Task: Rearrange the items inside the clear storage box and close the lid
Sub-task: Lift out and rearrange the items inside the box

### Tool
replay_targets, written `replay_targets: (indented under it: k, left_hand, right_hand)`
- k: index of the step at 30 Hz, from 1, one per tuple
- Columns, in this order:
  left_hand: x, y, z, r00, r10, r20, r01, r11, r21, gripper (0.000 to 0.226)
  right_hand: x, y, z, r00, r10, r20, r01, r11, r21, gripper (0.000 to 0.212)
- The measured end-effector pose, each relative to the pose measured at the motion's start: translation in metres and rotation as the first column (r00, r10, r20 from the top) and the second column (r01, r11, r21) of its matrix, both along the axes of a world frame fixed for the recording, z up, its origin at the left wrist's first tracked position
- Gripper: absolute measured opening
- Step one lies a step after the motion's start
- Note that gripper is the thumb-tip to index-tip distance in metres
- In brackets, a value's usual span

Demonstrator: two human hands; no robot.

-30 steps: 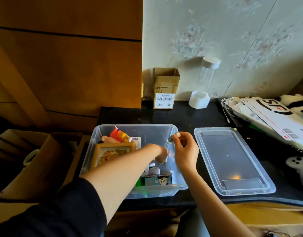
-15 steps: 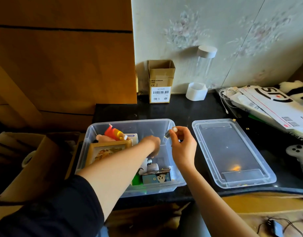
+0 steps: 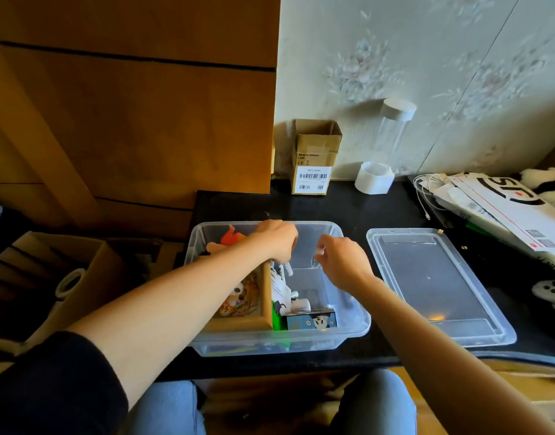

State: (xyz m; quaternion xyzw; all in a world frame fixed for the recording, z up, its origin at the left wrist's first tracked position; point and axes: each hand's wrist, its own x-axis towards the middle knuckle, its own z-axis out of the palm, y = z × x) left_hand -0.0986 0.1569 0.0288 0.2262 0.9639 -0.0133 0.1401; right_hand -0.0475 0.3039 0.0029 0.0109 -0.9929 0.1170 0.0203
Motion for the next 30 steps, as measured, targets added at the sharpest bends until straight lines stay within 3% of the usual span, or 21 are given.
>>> replay_targets:
  k: [4, 9, 13, 18, 23, 30]
  left_hand:
    - [0.003, -0.003, -0.009, 0.999, 0.023, 0.037, -0.022, 0.999, -0.032, 0.024]
    - [0.000, -0.012, -0.004, 0.997, 0.078, 0.019, -0.079, 0.994, 0.081, 0.024]
    - [-0.002, -0.020, -0.005, 0.990, 0.133, 0.045, -0.139, 0.974, 0.177, 0.025]
    - [0.000, -0.020, -0.010, 0.987, 0.161, -0.025, -0.155, 0.974, 0.168, 0.018]
    - [0.001, -0.020, -0.012, 0.988, 0.157, -0.002, -0.155, 0.973, 0.170, 0.007]
    - [0.000, -0.020, -0.013, 0.986, 0.168, 0.006, -0.166, 0.965, 0.202, 0.012]
  right_hand:
    - [-0.010, -0.012, -0.001, 0.983, 0.086, 0.160, -0.130, 0.948, 0.291, 0.029]
    - [-0.024, -0.017, -0.014, 0.959, 0.102, 0.264, -0.211, 0.879, 0.428, 0.033]
    - [-0.035, -0.021, -0.022, 0.954, 0.070, 0.290, -0.204, 0.864, 0.461, 0.032]
    - [-0.039, -0.023, -0.033, 0.962, 0.022, 0.271, -0.154, 0.866, 0.476, 0.032]
    - [-0.043, -0.024, -0.040, 0.969, -0.006, 0.249, -0.121, 0.862, 0.492, 0.029]
    - [-0.046, -0.025, -0.045, 0.976, -0.014, 0.217, -0.099, 0.860, 0.501, 0.031]
